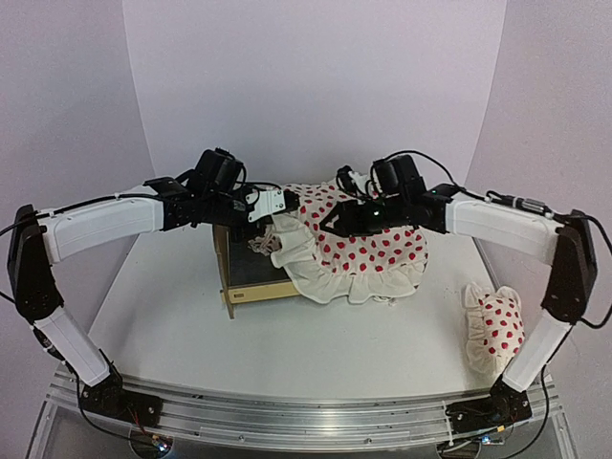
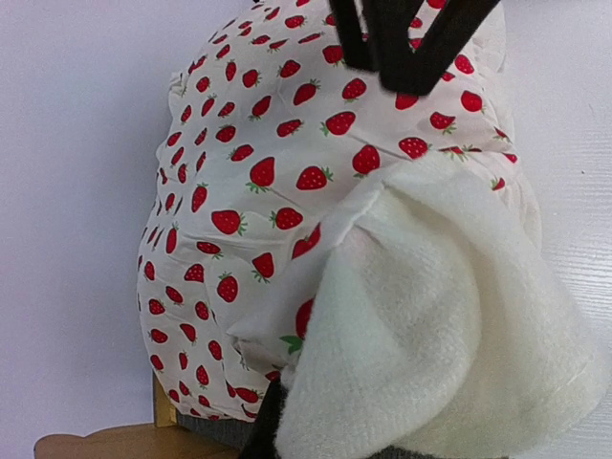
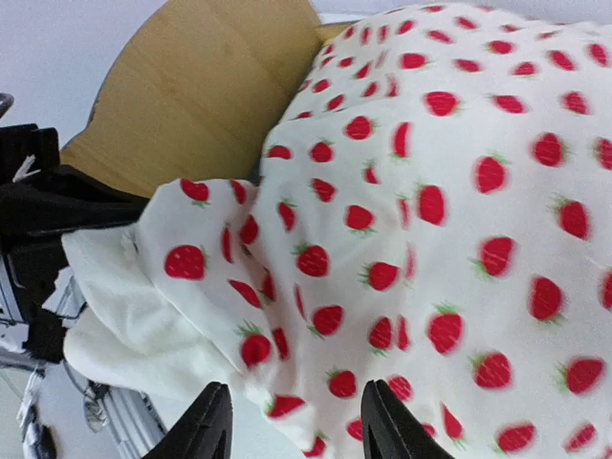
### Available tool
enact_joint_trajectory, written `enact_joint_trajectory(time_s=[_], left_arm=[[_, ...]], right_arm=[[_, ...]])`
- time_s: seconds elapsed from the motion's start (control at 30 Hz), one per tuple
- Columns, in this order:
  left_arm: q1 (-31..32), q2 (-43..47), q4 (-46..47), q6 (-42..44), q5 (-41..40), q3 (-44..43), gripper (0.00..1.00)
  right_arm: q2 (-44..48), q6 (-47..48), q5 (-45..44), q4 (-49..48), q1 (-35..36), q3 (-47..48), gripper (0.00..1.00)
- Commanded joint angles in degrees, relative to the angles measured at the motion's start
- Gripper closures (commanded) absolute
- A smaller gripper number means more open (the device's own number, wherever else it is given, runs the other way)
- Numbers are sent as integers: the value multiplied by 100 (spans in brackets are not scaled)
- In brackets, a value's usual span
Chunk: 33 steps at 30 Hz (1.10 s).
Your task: Set up the pet bed
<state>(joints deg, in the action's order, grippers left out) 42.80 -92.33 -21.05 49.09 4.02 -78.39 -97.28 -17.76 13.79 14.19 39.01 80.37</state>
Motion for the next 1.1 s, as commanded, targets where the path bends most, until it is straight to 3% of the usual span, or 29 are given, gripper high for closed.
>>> enact_joint_trajectory(time_s=[0.0, 0.07, 0.13, 0.23, 0.3, 0.37, 0.53, 0.77, 0.93, 1.07], left_arm=[[-33, -11, -13, -246, 129, -295, 100], [-47, -69, -41, -315, 172, -379, 100], [-64, -129, -107, -389, 230, -530, 100], [-106, -204, -218, -477, 269, -667, 100], [-129, -217, -281, -563, 300, -729, 100], [-152, -224, -346, -638, 326, -783, 100], [-177, -197, -390, -758, 356, -843, 100], [-196, -168, -404, -785, 432, -875, 100], [-193, -101, -373, -745, 440, -817, 100], [-187, -59, -360, -702, 482, -785, 100]], right_arm=[[1151, 126, -1857, -303, 499, -629, 53], [1385, 258, -1884, -788, 877, -1051, 55], [1429, 225, -1249, -1604, 1155, -1560, 58], [1050, 19, -642, -3049, 1489, -1871, 64], [647, 17, -475, -3525, 1678, -1764, 64], [180, 6, -410, -4104, 1820, -1637, 65], [-860, -546, -1192, -6305, 1894, -1710, 74], [-2094, -1071, -2459, -6484, 1896, -997, 78], [-2454, -900, -3686, -6480, 1882, -850, 77], [-2623, -834, -4019, -6359, 1789, -623, 78]])
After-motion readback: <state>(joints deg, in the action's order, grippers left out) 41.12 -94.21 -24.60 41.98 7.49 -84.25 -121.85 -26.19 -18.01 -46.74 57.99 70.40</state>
